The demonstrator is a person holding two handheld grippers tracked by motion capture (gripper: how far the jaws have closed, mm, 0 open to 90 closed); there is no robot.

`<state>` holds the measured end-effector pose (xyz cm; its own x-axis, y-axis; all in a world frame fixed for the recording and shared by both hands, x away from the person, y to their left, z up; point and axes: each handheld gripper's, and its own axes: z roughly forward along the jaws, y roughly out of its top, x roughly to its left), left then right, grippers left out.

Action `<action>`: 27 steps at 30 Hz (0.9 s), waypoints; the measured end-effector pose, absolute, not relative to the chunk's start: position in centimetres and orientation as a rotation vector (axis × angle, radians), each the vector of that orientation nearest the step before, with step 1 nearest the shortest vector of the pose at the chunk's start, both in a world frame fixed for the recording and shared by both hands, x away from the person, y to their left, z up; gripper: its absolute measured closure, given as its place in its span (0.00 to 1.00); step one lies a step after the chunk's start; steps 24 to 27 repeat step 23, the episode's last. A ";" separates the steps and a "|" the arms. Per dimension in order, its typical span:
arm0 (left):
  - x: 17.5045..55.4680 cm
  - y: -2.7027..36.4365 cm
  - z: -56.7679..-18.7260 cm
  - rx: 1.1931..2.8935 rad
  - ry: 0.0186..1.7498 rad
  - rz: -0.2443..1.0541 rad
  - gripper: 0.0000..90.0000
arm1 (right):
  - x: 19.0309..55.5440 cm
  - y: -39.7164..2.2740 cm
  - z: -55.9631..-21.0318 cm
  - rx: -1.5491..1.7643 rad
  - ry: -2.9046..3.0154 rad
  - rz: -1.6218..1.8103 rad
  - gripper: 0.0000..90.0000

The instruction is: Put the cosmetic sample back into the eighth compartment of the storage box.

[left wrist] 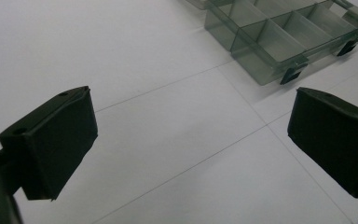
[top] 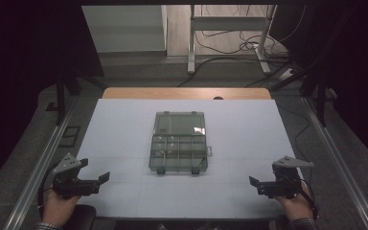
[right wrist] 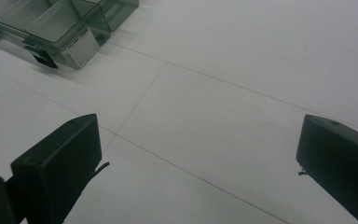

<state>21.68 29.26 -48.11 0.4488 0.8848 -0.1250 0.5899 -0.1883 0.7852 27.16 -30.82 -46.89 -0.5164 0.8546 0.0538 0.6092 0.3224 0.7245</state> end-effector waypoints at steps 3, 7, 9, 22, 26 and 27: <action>21.5 29.5 -48.1 1.895 1.253 0.467 0.02 | 27.2 -30.8 -46.9 1.308 2.255 1.010 0.00; 21.4 29.7 -48.1 1.904 1.268 0.484 0.02 | 27.2 -30.8 -46.9 1.309 2.255 1.009 0.00; 21.3 29.8 -48.2 1.907 1.278 0.492 0.02 | 27.2 -30.8 -46.9 1.309 2.254 1.009 0.00; 21.3 30.6 -48.5 1.913 1.337 0.506 0.02 | 27.2 -30.8 -46.9 1.308 2.254 1.006 0.00; 21.3 30.6 -48.4 1.915 1.337 0.506 0.02 | 27.2 -30.8 -46.9 1.311 2.255 1.008 0.00; 21.3 30.6 -48.4 1.915 1.337 0.506 0.02 | 27.2 -30.8 -46.9 1.311 2.255 1.008 0.00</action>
